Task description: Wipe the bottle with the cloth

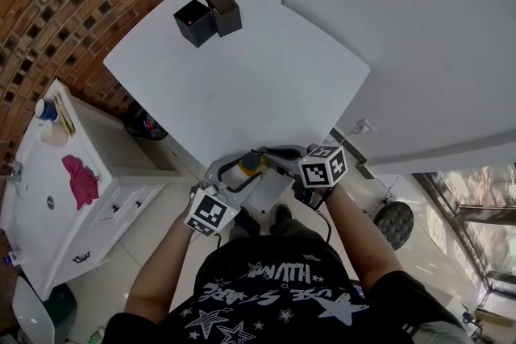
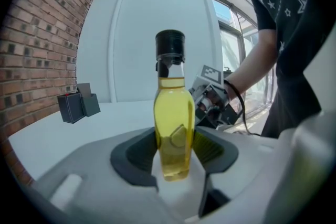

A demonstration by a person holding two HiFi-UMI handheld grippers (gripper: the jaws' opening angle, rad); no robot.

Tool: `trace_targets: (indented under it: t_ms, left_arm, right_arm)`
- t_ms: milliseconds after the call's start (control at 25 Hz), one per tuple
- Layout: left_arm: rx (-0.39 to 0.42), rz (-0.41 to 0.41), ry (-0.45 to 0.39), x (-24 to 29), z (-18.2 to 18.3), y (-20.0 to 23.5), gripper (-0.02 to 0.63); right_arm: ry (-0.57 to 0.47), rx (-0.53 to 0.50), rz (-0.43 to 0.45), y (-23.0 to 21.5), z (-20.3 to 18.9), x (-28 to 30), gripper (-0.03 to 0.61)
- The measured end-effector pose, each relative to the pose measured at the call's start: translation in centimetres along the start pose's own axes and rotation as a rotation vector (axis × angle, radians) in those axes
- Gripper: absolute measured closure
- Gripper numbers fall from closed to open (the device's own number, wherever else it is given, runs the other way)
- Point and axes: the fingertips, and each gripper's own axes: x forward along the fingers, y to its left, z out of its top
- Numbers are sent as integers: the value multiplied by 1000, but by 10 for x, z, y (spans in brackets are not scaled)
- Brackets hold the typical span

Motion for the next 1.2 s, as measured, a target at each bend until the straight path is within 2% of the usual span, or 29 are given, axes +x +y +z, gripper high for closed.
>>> trace_targets:
  t_ms: [320,400,560,640,760,960,1200]
  left_arm:
    - [-26,57,-19,-13,5,7,365]
    - [-70,110,-36,-28,5,14,363]
    - [-207,247,-91,-72,11,30,353]
    - [-230,303,-111,-91,19,37,356]
    - [-229,387,-141,-112,43,49,410]
    - [-177,532,-240,-133,71,62,608]
    - [-160,581,-276,-127,102,49,609]
  right_arm:
    - [-75,6,-68,-9,12,-16,541]
    - [-104,-17,-86,-7,19,-25,541]
    - [-183,-73,-115,4,39,-47,541]
    - [-218,-92,-114,10,49,-56,541]
    - [-266,-118,-113,20,64,-66,541]
    - [-347,-254,-159,48,87,-80,541]
    - [-433,-380,-200,79,103,-96,541]
